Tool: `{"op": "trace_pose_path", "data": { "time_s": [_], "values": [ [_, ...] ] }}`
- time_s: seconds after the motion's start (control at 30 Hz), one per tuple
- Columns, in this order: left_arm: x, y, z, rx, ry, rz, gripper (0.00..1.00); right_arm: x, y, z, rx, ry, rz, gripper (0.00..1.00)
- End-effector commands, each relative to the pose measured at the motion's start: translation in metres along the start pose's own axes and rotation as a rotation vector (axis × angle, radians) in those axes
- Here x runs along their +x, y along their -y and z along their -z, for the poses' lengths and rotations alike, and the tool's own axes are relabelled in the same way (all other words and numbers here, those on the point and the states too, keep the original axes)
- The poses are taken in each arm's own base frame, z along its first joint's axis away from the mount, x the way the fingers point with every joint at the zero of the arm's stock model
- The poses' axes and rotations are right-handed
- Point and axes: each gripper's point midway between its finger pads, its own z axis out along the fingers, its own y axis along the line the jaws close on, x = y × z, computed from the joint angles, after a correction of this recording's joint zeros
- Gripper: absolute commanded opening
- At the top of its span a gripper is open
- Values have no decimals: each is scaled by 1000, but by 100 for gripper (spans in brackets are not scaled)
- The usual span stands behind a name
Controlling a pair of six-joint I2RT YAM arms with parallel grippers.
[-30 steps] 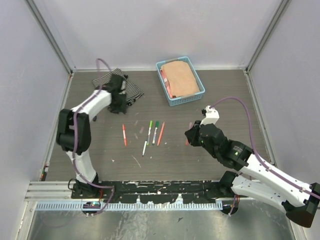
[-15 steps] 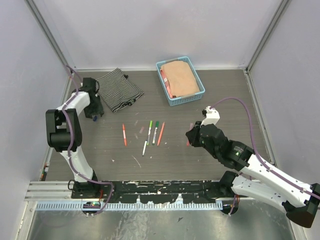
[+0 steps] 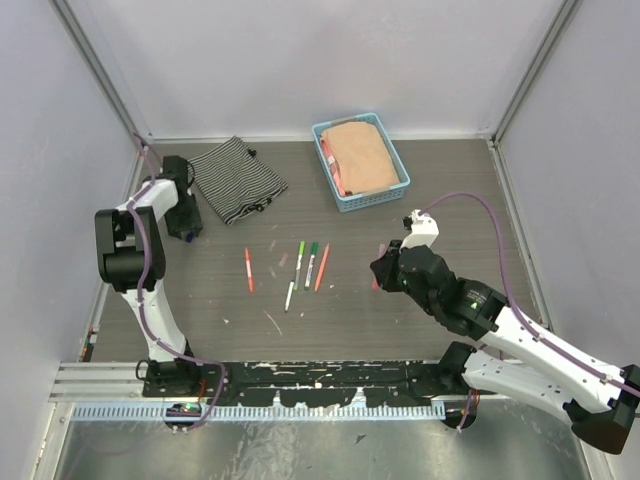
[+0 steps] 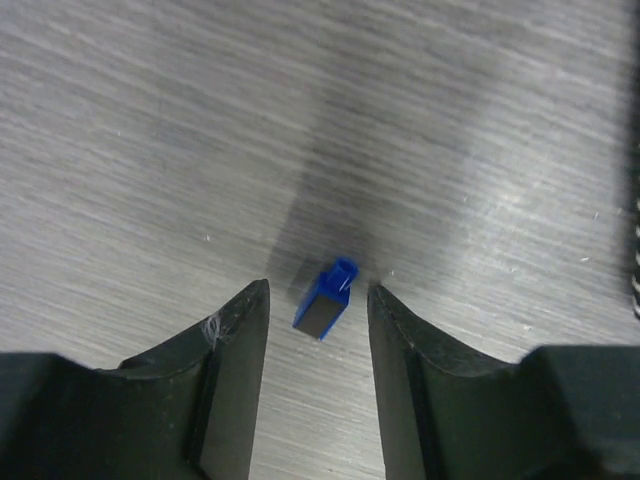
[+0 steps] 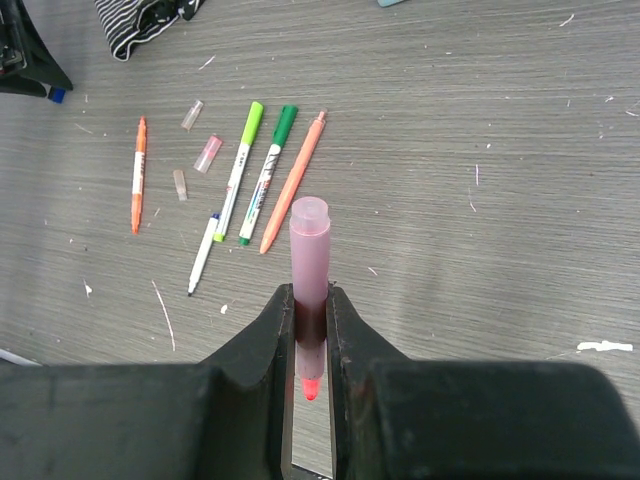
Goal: Insert the pens into the pen caps
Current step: Pick up the pen cap from the center of the board.
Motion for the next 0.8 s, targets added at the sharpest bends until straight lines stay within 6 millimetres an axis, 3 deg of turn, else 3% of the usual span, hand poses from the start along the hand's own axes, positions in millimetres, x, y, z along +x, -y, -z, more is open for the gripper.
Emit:
{"op": "trace_pose_path", "data": {
  "time_s": [0.0, 0.3, 0.47, 0.53, 0.6, 0.77],
  "values": [
    [-5, 0, -7, 24, -39, 1, 49, -27, -16, 8, -49, 71, -24, 0],
    [3, 6, -5, 69, -62, 32, 25, -31, -16, 10, -48, 79, -28, 0],
    [7, 16, 10, 139, -39, 54, 18, -28, -17, 8, -52, 73, -32, 0],
    [5, 25, 25, 161, -3, 53, 17, -27, -17, 7, -53, 71, -34, 0],
    [4, 42, 45, 197, 36, 42, 18, -27, -17, 7, -51, 72, -35, 0],
    [31, 133, 107, 436, 132, -64, 20, -27, -18, 5, -54, 82, -55, 0]
  ]
}}
